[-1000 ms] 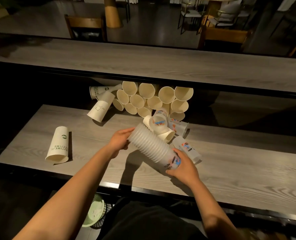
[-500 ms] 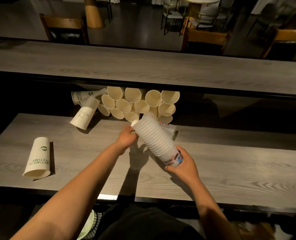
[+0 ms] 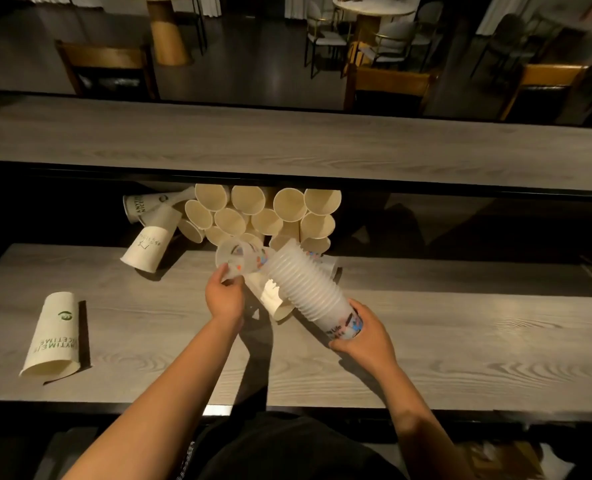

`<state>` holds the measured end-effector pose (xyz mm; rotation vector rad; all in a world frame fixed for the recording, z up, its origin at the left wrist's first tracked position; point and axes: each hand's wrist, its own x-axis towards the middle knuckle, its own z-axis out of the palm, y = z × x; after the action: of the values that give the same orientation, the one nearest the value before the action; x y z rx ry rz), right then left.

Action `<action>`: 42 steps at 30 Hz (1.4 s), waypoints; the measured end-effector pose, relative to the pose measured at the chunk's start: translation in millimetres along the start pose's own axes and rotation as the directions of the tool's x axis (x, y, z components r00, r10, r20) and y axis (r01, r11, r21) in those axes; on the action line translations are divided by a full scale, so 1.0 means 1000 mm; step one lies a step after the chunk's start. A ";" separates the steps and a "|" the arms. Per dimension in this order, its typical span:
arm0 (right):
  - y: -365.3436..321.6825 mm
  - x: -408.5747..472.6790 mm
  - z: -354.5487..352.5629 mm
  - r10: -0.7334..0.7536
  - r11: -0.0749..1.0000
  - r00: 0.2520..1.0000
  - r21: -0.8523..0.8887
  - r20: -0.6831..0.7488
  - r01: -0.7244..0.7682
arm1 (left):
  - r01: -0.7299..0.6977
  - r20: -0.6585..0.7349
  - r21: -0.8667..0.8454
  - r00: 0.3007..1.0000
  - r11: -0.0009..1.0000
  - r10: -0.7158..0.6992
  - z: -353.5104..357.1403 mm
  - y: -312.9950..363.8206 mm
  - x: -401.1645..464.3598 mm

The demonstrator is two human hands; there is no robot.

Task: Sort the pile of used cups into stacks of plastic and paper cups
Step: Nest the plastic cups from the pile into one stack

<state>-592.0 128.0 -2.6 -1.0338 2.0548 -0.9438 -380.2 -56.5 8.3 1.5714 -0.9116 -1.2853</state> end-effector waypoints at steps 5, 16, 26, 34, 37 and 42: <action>0.004 0.004 0.006 -0.014 1.000 0.999 -0.006 0.039 0.014 | 0.045 -0.124 -0.248 0.989 0.968 -0.078 -0.025 -0.001 0.000; 0.007 -0.001 0.024 -0.054 0.993 0.990 -0.093 0.130 0.067 | 0.208 -0.021 -0.395 0.972 0.895 -0.235 -0.083 -0.011 -0.008; 0.002 -0.008 0.032 -0.070 0.984 0.987 -0.152 0.144 0.092 | -0.176 0.378 0.158 0.920 0.972 0.106 -0.090 0.010 -0.022; 0.004 -0.011 0.023 -0.059 0.997 0.995 -0.051 0.080 0.064 | -0.154 0.521 0.164 0.852 0.974 0.047 -0.061 0.009 -0.040; 0.009 -0.014 0.017 -0.041 0.999 0.998 0.024 0.049 0.040 | -0.086 0.403 0.228 0.915 0.970 -0.014 -0.044 -0.005 -0.040; 0.023 -0.022 0.000 0.044 0.988 0.999 0.149 -0.020 -0.040 | -0.159 0.358 0.538 0.932 0.828 -0.054 -0.015 -0.034 -0.046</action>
<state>-590.3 157.1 -16.7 -0.9018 1.9835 -1.0736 -374.6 0.1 -7.4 1.7515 -1.6818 -1.3633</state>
